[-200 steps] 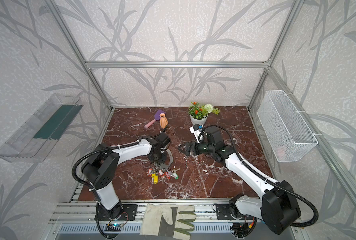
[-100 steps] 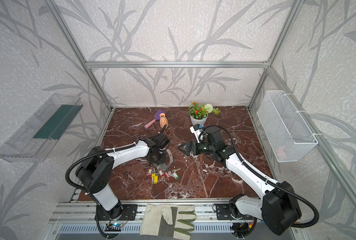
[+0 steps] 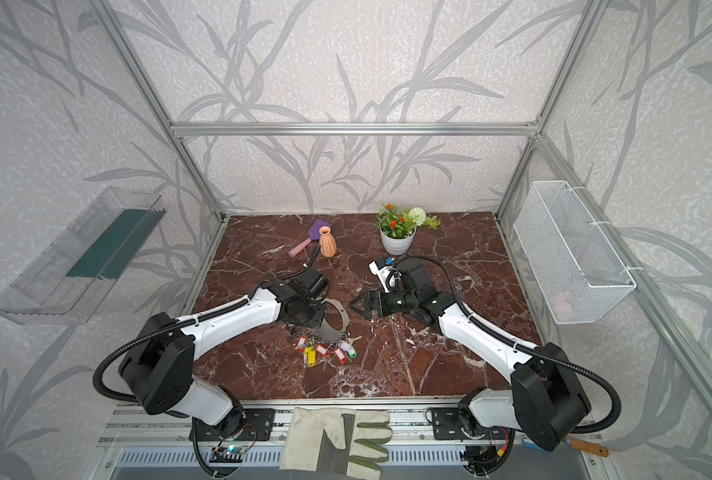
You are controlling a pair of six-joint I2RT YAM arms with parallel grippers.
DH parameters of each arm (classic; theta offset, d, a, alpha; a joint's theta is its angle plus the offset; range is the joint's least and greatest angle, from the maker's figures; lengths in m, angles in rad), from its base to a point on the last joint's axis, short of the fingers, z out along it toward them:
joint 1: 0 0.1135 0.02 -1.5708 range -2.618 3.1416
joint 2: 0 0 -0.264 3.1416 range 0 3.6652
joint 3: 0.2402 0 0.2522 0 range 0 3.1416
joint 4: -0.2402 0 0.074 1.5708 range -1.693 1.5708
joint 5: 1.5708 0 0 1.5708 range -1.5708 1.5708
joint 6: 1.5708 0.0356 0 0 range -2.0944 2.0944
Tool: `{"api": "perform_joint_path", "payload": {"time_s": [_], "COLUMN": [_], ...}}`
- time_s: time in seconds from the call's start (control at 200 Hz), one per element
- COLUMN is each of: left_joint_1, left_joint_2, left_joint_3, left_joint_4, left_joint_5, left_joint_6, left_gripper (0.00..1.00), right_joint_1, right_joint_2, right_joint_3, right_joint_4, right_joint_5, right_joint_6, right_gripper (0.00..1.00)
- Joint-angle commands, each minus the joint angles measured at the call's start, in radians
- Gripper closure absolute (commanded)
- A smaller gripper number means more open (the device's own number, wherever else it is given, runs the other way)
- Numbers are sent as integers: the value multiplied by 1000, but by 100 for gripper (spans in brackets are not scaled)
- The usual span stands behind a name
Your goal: Put the keys on the keyring
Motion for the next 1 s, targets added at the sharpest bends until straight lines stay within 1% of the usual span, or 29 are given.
{"api": "perform_joint_path", "payload": {"time_s": [0.0, 0.155, 0.215, 0.255, 0.34, 0.39, 0.455, 0.55, 0.615, 0.755, 0.95, 0.965, 0.995], "left_joint_1": [1, 3, 5, 5, 8, 10, 12, 13, 13, 20, 23, 24, 24], "left_joint_2": [-21, -32, -34, -33, -29, -27, -22, -17, -21, -28, -28, -28, -31], "left_joint_3": [-4, 8, 13, 15, 17, 18, 21, 28, 27, 29, 29, 29, 28], "left_joint_4": [19, 26, 20, 17, 13, 13, 16, 8, 3, -4, -5, -7, -6], "left_joint_5": [-7, 9, 13, 13, 13, 13, 19, 24, 27, 34, 53, 53, 54], "left_joint_6": [-30, -48, -50, -51, -52, -53, -54, -53, -50, -42, -38, -38, -37], "left_gripper": [100, 100, 100, 100, 100, 100, 100, 100, 100, 100, 100, 100, 100], "right_joint_1": [69, 158, 189, 201, 215, 236, 270, 303, 325, 395, 416, 443, 447], "right_joint_2": [65, 138, 160, 183, 236, 258, 292, 350, 407, 452, 531, 537, 547], "right_joint_3": [27, -20, -46, -64, -79, -116, -150, -191, -212, -211, -197, -195, -191], "right_joint_4": [-16, 129, 219, 288, 400, 512, 622, 775, 892, 955, 1052, 1055, 1059], "right_joint_5": [42, 49, 58, 54, 54, 87, 154, 226, 262, 400, 499, 502, 505], "right_joint_6": [-81, -84, -77, -58, 0, 40, 63, 115, 143, 116, 81, 78, 77], "right_gripper": [8, 18, 22, 24, 34, 34, 34, 40, 41, 43, 46, 46, 46]}}
